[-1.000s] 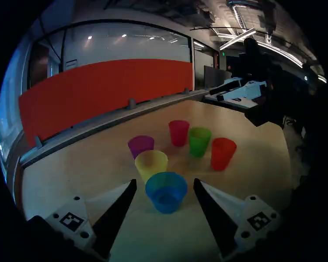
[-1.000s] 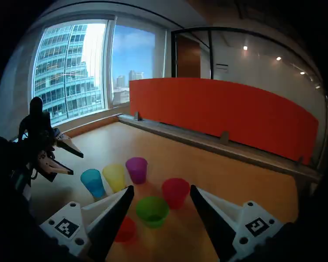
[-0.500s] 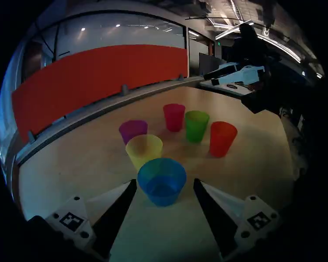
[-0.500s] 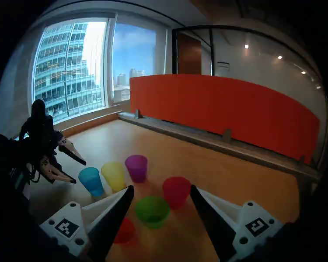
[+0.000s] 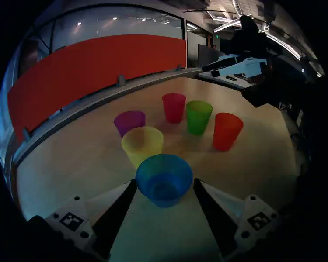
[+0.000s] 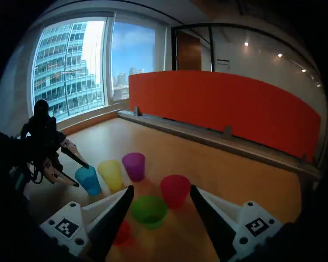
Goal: Pour water
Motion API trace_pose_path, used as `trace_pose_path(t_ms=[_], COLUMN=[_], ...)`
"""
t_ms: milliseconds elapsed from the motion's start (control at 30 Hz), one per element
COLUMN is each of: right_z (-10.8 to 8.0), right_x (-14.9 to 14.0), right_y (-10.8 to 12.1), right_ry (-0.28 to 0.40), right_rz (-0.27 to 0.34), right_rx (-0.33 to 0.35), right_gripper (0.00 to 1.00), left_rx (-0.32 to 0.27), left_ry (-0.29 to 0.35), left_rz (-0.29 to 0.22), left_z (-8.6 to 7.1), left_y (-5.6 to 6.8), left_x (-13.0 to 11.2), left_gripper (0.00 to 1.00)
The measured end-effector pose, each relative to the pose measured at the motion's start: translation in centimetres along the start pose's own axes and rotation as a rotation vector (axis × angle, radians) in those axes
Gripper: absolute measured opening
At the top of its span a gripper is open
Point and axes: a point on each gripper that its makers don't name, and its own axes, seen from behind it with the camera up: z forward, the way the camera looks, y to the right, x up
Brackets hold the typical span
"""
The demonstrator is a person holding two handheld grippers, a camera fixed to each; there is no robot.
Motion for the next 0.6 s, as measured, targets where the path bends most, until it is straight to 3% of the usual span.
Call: trace_pose_path(t_ms=[600], right_z=[0.7], right_x=[-0.8], right_y=[0.7], right_ry=[-0.011], right_rz=[0.017], right_rx=[0.003], right_gripper=[0.99], left_rx=[0.002], left_ry=[-0.03], left_rz=[0.021], left_z=[2.2], left_y=[-0.5], left_x=[-0.2], left_gripper=[0.97])
